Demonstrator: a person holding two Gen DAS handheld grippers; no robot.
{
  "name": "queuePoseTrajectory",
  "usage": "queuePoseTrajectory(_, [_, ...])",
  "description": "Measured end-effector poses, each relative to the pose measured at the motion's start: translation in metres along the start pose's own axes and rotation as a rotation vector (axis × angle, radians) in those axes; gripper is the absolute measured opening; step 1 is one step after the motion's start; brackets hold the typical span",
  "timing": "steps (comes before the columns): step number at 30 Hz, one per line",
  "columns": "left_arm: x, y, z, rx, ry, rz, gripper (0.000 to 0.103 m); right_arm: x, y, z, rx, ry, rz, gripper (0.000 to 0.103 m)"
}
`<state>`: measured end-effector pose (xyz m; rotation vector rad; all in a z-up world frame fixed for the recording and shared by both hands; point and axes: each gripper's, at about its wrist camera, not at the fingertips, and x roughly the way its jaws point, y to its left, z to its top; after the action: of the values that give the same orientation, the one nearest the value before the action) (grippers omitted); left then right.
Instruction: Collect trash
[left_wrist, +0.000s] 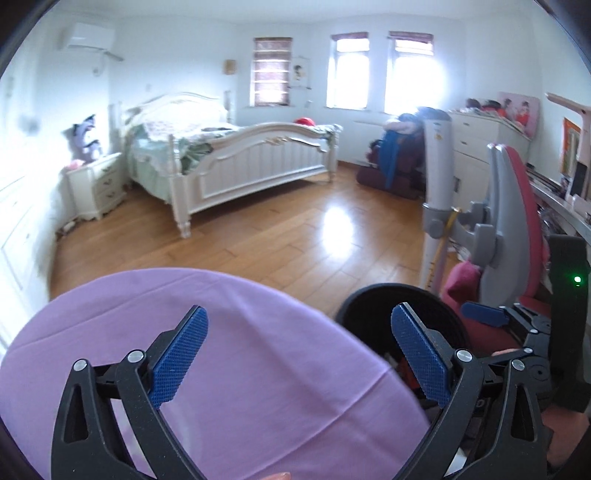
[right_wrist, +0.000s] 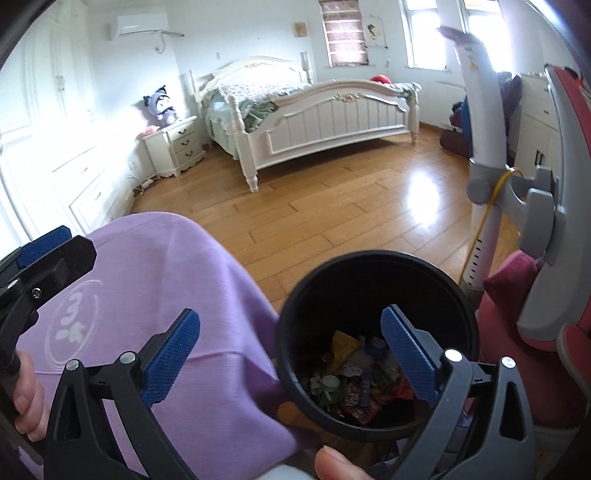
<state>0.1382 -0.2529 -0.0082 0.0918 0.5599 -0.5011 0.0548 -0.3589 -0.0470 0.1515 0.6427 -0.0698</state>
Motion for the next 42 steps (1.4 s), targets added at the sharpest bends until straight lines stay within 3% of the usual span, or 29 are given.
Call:
queuePoseTrajectory(8, [-0.061, 0.084, -0.031, -0.102, -0.066, 0.237, 0.098, -0.023, 0.075, -0.003, -0.034, -0.179, 0.082, 0.098])
queuePoseTrajectory(16, [-0.099, 0.134, -0.065, -0.156, -0.102, 0.336, 0.098, -0.027, 0.148, -0.010, -0.131, -0.202, 0.161, 0.098])
queuePoseTrajectory(21, [-0.111, 0.155, -0.079, -0.198, -0.121, 0.367, 0.098, -0.031, 0.167, -0.016, -0.125, -0.263, 0.140, 0.098])
queuePoseTrajectory(26, [-0.114, 0.166, -0.082, -0.231, -0.140, 0.347, 0.098, -0.041, 0.183, -0.018, -0.158, -0.326, 0.091, 0.098])
queuePoseTrajectory(42, [-0.093, 0.186, -0.094, -0.271, -0.061, 0.313, 0.098, -0.044, 0.179, -0.016, -0.170, -0.359, 0.053, 0.098])
